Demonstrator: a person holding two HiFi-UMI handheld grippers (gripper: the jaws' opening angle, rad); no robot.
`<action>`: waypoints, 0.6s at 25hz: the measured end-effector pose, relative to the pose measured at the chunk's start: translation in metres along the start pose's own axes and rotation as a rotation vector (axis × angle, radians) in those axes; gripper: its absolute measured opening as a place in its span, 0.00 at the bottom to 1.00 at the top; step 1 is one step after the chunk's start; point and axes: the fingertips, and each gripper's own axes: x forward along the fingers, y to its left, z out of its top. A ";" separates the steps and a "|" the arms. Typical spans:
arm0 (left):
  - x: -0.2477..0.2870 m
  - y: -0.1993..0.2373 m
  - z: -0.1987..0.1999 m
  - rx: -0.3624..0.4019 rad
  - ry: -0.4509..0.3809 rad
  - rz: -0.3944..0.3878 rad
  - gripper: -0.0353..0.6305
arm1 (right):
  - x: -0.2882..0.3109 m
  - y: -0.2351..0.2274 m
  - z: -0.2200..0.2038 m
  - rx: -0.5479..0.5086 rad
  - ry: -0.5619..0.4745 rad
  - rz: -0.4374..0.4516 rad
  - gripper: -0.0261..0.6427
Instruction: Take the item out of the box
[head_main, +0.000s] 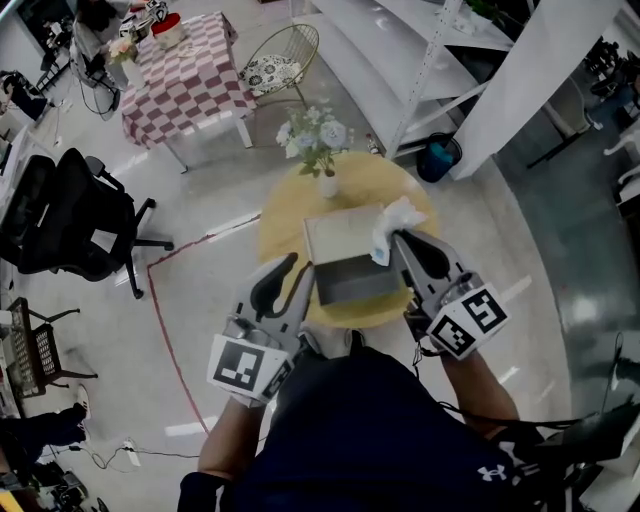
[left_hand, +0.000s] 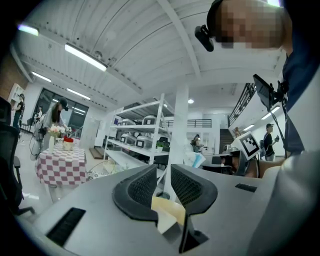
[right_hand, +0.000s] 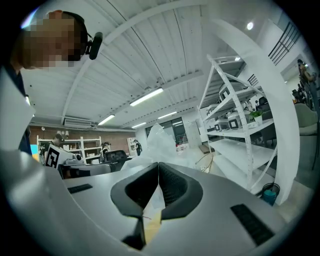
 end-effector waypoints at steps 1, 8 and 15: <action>0.002 0.001 0.005 -0.007 -0.029 0.003 0.20 | 0.001 0.000 0.002 -0.003 -0.006 0.000 0.06; 0.004 0.011 0.004 -0.008 -0.030 0.018 0.20 | 0.002 0.000 0.007 -0.057 -0.025 0.000 0.06; 0.010 0.012 0.000 -0.043 -0.041 0.021 0.20 | 0.003 -0.001 0.005 -0.091 -0.021 -0.009 0.06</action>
